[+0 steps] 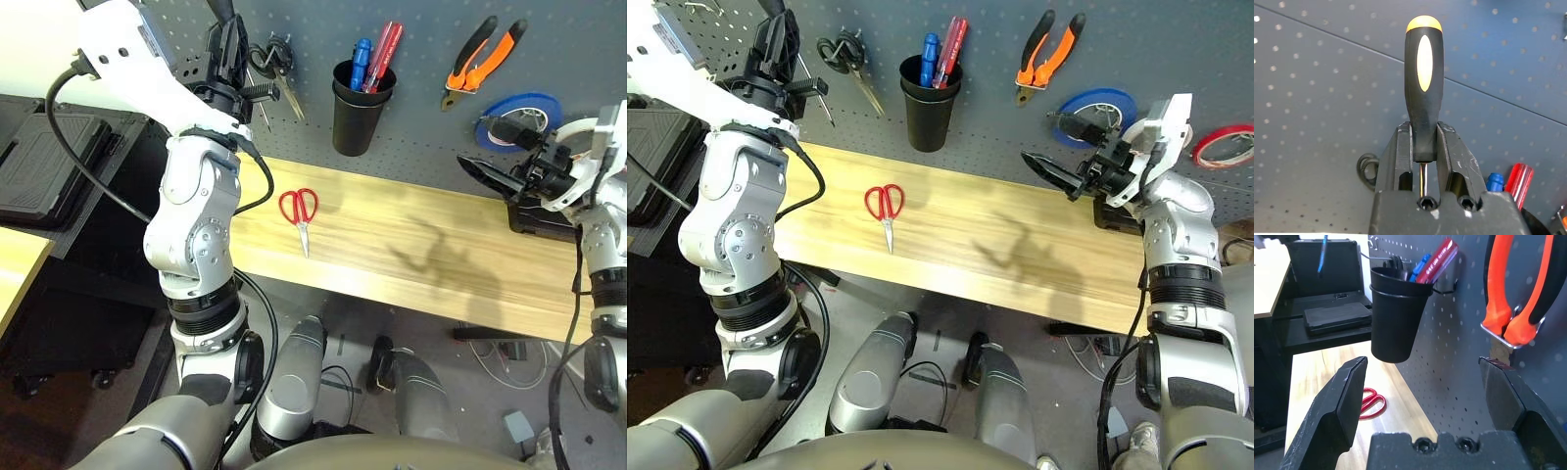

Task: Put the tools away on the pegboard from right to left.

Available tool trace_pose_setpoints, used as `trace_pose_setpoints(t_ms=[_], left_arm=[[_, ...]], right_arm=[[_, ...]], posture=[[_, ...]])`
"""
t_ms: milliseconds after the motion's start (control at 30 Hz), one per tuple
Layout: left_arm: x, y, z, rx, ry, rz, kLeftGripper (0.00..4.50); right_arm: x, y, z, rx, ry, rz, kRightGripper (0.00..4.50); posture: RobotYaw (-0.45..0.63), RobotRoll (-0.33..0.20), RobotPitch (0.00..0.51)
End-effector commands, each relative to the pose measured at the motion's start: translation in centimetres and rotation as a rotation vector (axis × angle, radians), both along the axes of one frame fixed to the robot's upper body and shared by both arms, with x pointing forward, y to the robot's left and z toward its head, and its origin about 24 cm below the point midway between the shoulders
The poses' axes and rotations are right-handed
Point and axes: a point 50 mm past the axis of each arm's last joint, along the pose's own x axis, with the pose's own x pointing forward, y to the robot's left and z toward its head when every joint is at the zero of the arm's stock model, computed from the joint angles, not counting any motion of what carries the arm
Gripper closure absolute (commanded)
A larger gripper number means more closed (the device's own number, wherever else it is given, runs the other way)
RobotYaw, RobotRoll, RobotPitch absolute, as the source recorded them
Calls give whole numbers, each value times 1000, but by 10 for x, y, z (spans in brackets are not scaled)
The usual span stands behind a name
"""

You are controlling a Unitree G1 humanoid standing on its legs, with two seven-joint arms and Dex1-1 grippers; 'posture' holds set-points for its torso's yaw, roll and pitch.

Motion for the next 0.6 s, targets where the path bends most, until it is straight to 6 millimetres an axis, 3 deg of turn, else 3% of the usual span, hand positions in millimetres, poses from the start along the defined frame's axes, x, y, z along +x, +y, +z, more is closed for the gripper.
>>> trace_pose_setpoints(t_ms=[33,600], left_arm=[[1,-5,9,-2,-37,-33,3988],[16,-20,33,-48,-105,-91,3989]], right_arm=[[-4,-7,11,36,-35,-14,0],[-8,-3,25,103,-59,-28,0]], posture=[[258,0,204],[230,0,185]])
